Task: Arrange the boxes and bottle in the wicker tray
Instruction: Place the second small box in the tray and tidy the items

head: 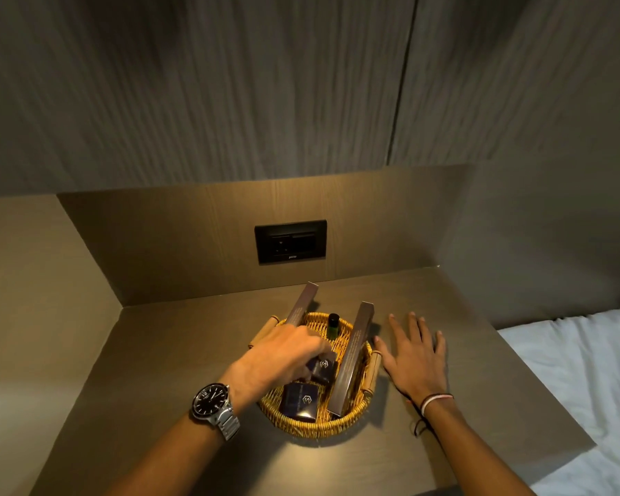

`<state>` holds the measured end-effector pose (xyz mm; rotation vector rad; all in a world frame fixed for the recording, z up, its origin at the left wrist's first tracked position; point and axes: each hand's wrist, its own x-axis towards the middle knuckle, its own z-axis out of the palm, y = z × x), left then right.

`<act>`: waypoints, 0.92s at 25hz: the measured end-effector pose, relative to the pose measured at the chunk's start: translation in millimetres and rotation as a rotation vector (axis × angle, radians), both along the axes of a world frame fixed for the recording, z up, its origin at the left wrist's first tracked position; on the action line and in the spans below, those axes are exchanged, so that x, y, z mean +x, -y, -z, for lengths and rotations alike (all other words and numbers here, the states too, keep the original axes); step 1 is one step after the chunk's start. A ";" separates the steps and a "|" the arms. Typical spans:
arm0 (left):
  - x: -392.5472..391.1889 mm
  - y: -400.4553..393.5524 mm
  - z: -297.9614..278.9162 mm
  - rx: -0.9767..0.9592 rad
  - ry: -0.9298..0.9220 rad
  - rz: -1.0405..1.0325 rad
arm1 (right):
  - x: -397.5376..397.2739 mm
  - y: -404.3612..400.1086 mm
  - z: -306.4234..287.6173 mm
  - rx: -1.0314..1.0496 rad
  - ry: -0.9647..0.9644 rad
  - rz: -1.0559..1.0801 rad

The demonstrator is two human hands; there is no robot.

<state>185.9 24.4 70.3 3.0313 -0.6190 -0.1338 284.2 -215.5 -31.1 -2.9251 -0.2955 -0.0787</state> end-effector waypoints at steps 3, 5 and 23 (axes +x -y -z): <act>-0.6 -4.4 4.8 -0.043 -0.083 -0.008 | -0.5 0.1 0.6 0.008 0.021 0.001; -1.0 -8.7 4.2 -0.084 -0.133 -0.019 | 0.2 0.1 1.2 0.001 0.027 0.002; -0.8 -60.6 6.2 -0.827 0.241 -0.424 | -6.7 2.4 -5.5 0.279 0.025 0.048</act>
